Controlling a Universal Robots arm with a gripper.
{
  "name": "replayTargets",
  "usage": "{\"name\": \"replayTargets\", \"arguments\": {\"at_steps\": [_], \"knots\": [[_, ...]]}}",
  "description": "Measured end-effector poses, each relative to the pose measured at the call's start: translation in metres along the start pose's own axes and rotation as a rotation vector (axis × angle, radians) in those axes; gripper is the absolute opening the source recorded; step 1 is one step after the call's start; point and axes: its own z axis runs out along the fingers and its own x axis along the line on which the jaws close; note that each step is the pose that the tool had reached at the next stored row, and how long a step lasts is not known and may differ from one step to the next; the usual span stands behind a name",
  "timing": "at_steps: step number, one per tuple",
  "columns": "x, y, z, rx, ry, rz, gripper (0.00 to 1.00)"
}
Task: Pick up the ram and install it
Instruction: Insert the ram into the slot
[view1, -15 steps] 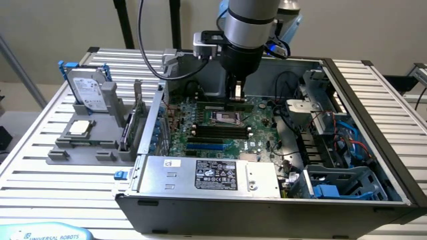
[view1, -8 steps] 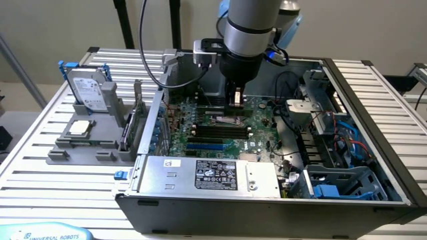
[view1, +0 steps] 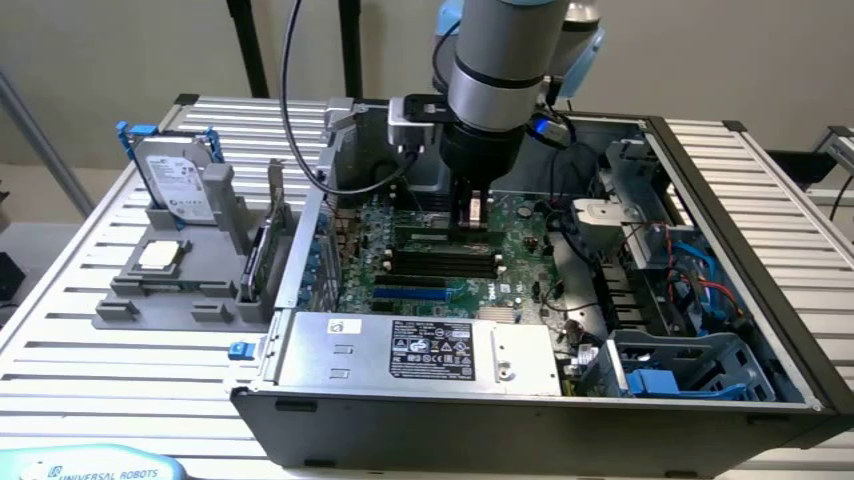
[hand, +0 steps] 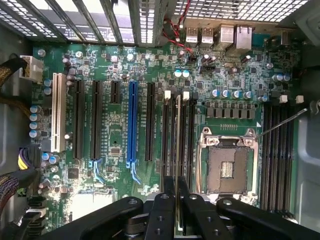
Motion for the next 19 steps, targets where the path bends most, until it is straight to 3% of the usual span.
{"name": "replayTargets", "arguments": {"at_steps": [3, 8, 16, 19], "knots": [[0.001, -0.0006, 0.0043, 0.0001, 0.0040, 0.000, 0.14], [0.001, -0.0014, 0.0111, 0.0000, 0.0158, 0.000, 0.14], [0.002, -0.0018, 0.0214, -0.0001, 0.0454, 0.001, 0.14], [0.001, -0.0020, 0.0268, -0.0001, 0.0529, 0.002, 0.14]]}}
